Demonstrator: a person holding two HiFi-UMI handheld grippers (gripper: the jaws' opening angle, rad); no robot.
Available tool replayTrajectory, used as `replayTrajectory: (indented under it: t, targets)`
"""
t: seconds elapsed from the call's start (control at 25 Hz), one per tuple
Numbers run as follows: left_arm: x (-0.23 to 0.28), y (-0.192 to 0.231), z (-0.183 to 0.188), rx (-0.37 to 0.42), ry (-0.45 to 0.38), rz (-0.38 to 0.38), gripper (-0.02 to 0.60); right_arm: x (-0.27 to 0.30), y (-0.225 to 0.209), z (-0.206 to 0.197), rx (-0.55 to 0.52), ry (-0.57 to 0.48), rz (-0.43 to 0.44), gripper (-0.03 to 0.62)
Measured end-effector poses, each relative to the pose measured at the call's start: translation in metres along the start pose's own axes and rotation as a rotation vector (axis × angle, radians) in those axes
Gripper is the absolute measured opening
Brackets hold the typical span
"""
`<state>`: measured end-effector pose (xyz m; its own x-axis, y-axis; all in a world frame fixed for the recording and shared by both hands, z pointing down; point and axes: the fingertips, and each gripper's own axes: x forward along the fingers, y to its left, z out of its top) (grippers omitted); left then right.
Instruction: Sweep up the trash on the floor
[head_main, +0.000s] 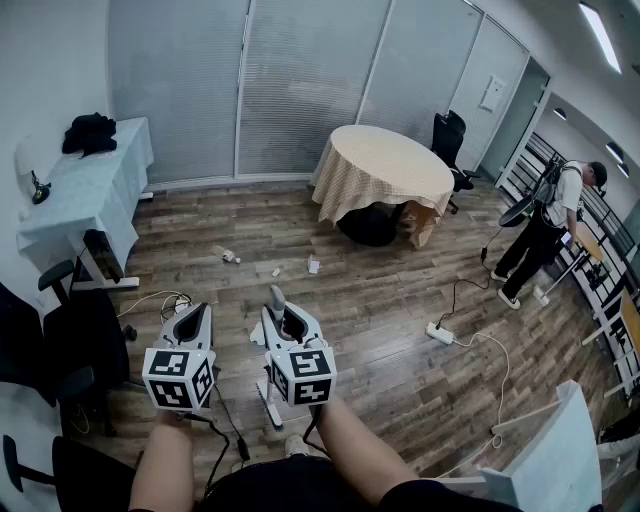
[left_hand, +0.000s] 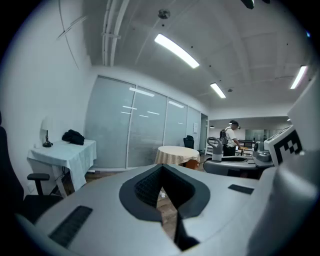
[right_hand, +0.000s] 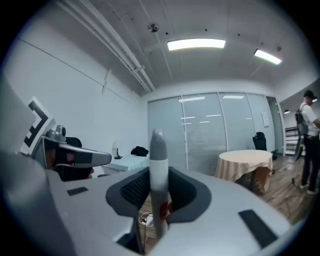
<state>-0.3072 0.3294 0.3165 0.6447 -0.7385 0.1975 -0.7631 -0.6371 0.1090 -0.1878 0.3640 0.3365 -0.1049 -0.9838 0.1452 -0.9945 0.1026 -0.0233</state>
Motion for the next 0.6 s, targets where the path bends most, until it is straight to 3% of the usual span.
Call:
replayTrajectory:
  t: [0.2,0.6]
  targets:
    - [0.012,-0.007,-0.007,-0.036,0.017,-0.008,-0.006,0.003,-0.015,0.010,-0.024,-0.024,0.016,0.106]
    - [0.032,-0.022,-0.009,0.009,0.021,0.018,-0.005,0.013,-0.047,0.004,-0.024,-0.039,0.005,0.106]
